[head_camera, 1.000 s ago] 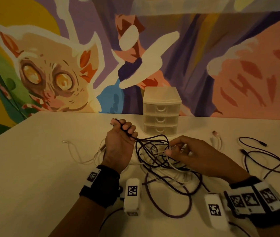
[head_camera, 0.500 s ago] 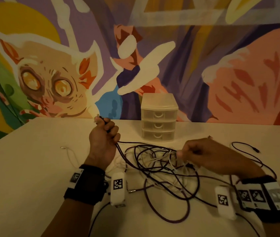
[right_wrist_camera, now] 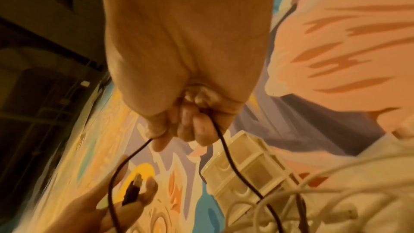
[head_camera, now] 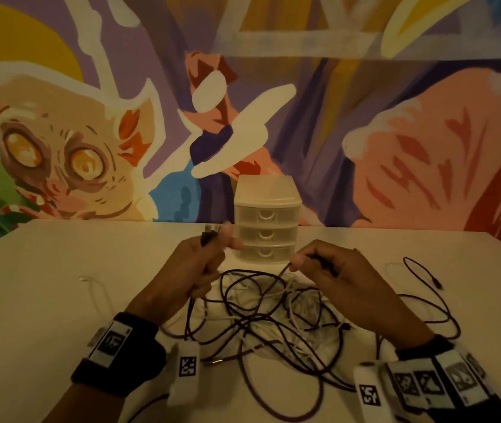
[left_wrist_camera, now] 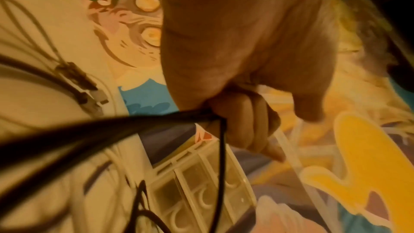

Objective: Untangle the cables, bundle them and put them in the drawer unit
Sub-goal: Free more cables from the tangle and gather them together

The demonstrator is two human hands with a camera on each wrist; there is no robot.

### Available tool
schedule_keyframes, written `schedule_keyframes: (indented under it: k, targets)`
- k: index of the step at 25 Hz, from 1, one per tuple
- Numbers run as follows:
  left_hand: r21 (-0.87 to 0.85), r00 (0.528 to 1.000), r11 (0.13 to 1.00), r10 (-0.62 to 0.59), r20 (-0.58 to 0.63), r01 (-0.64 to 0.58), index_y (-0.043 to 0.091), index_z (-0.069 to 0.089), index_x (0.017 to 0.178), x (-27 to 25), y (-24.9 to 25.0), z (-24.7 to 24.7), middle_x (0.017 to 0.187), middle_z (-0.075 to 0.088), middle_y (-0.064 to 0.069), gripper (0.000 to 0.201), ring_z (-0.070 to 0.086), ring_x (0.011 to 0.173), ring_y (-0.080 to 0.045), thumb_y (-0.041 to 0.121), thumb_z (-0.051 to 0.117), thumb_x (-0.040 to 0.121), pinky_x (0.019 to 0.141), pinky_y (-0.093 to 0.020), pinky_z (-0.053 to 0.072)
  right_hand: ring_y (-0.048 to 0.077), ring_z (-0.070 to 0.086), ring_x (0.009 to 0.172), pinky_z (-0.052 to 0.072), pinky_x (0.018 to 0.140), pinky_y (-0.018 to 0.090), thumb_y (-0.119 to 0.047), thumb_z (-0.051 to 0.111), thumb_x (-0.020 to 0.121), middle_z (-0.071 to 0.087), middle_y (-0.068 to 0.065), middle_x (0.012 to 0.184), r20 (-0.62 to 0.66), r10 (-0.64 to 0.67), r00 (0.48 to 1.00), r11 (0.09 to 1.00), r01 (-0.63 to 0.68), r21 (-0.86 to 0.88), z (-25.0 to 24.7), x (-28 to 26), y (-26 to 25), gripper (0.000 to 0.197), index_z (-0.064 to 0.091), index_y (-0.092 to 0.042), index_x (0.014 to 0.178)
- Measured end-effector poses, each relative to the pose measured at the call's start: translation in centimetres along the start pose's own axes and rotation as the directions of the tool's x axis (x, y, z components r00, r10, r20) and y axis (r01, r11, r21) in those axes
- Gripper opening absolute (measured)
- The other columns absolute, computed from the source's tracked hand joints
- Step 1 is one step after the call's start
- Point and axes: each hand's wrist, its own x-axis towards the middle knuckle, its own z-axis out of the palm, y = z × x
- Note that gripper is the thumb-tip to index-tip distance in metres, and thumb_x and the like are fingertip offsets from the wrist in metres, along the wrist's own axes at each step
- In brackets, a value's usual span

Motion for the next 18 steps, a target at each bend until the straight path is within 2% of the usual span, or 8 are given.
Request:
schedule_keyframes:
  k: [2, 4, 8, 10, 12, 15, 17, 18]
  targets:
    - [0.167, 0.996, 0.985, 0.022, 0.083, -0.035, 0.02, 0.082, 0.112, -1.0, 0.2, 1.9, 0.059, 0.03, 0.006, 0.049, 0.023, 0.048, -0.01, 0.061, 0.068, 0.088, 0.045, -0.027, 0.019, -0.004, 0.056, 0.064, 0.041, 0.065, 0.008, -0.035, 0.062, 0.105, 0.065, -0.021, 0.073, -0.024, 0.043, 0.999, 0.998, -0.042, 0.043, 0.3, -0.1, -0.2, 0.02, 0.076, -0.023, 0.098]
    - [0.25, 0.991, 0.968, 0.002, 0.132, -0.035, 0.017, 0.083, 0.111, -1.3, 0.1, 3.2, 0.053, 0.041, 0.013, 0.046, 0.034, 0.044, -0.002, 0.053, 0.073, 0.085, 0.045, -0.015, 0.029, -0.005, 0.056, 0.06, 0.04, 0.061, 0.007, -0.033, 0.061, 0.106, 0.062, -0.025, 0.066, 0.001, 0.075, 0.997, 0.995, -0.075, 0.06, 0.9, -0.4, -0.3, 0.021, 0.075, -0.019, 0.099]
    - [0.316, 0.976, 0.942, 0.048, 0.213, -0.115, 0.01, 0.079, 0.09, -1.6, -0.4, 4.0, 0.054, 0.047, 0.018, 0.026, 0.043, 0.049, 0.001, 0.035, 0.075, 0.096, 0.053, -0.009, 0.036, -0.004, 0.057, 0.057, 0.042, 0.059, 0.008, -0.035, 0.061, 0.106, 0.059, -0.025, 0.059, -0.011, 0.117, 0.993, 0.988, -0.115, 0.105, 1.3, -0.4, -0.3, 0.02, 0.073, -0.021, 0.099]
    - [0.245, 0.985, 0.964, 0.066, 0.157, -0.103, 0.011, 0.079, 0.091, -1.4, -0.6, 3.5, 0.053, 0.049, 0.017, 0.025, 0.042, 0.046, 0.0, 0.033, 0.071, 0.099, 0.05, -0.011, 0.033, -0.001, 0.059, 0.063, 0.049, 0.064, 0.021, -0.043, 0.061, 0.104, 0.063, -0.018, 0.066, -0.007, 0.138, 0.99, 0.982, -0.136, 0.131, 1.7, -0.4, 0.1, 0.02, 0.072, -0.027, 0.1]
    - [0.102, 0.995, 0.992, 0.07, 0.069, -0.077, 0.016, 0.078, 0.087, -0.9, -1.0, 2.4, 0.057, 0.038, 0.008, 0.025, 0.029, 0.047, -0.006, 0.037, 0.071, 0.097, 0.046, -0.021, 0.023, 0.005, 0.068, 0.078, 0.057, 0.08, 0.037, -0.055, 0.058, 0.101, 0.072, -0.01, 0.082, 0.017, 0.174, 0.985, 0.979, -0.175, 0.106, 1.7, -0.4, 0.9, 0.03, 0.072, -0.027, 0.101]
    - [-0.161, 0.994, 0.981, 0.105, -0.003, -0.104, 0.016, 0.074, 0.084, -0.2, -1.5, 1.2, 0.065, 0.02, 0.0, 0.024, 0.014, 0.051, -0.013, 0.034, 0.069, 0.097, 0.047, -0.031, 0.012, 0.001, 0.068, 0.108, 0.056, 0.098, 0.032, -0.062, 0.056, 0.1, 0.074, -0.013, 0.111, 0.19, 0.207, 0.96, 0.978, -0.204, -0.035, 1.6, -1.1, 2.3, 0.035, 0.073, -0.032, 0.106]
    - [-0.273, 0.991, 0.952, 0.132, -0.035, -0.136, 0.015, 0.072, 0.083, -0.3, -1.2, 1.0, 0.067, 0.016, 0.001, 0.023, 0.011, 0.053, -0.013, 0.031, 0.066, 0.098, 0.048, -0.031, 0.011, -0.004, 0.064, 0.116, 0.05, 0.104, 0.025, -0.052, 0.059, 0.104, 0.072, -0.02, 0.118, 0.271, 0.196, 0.943, 0.98, -0.175, -0.1, 0.9, -1.1, 2.9, 0.022, 0.073, -0.037, 0.11]
    - [-0.307, 0.99, 0.941, 0.133, -0.055, -0.144, 0.015, 0.071, 0.083, -0.4, -1.1, 1.0, 0.067, 0.017, 0.002, 0.024, 0.011, 0.054, -0.012, 0.031, 0.064, 0.099, 0.049, -0.03, 0.011, -0.005, 0.064, 0.117, 0.047, 0.105, 0.019, -0.045, 0.059, 0.105, 0.073, -0.022, 0.118, 0.255, 0.179, 0.95, 0.98, -0.151, -0.126, 0.2, -1.0, 2.9, 0.017, 0.074, -0.039, 0.109]
